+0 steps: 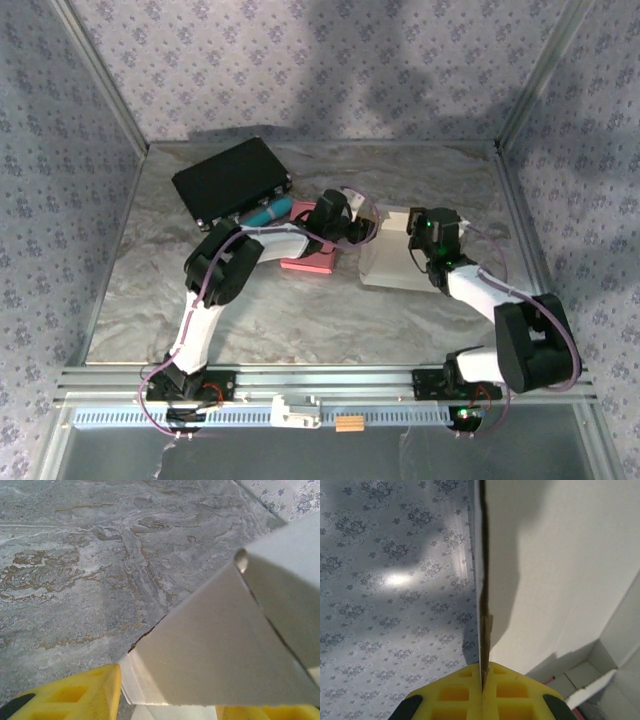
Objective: Fold the paper box
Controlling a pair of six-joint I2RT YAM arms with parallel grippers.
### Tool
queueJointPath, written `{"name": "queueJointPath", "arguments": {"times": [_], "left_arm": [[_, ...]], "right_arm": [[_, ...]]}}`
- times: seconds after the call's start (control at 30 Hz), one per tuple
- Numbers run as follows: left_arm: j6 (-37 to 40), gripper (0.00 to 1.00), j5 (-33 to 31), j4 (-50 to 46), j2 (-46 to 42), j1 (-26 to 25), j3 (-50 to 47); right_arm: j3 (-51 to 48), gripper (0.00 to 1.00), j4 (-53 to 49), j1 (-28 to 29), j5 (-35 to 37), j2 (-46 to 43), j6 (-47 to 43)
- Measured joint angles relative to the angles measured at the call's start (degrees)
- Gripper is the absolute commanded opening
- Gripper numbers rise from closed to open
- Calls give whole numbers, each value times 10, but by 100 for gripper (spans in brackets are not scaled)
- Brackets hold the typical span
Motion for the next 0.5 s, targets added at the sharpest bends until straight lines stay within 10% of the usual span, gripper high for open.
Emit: {"name": "queueJointPath", "arguments": {"times": [0.5], "left_arm": [[9,53,54,-15,42,39,57]], "right_arm": [[70,0,14,-26,-23,87,-20]]}}
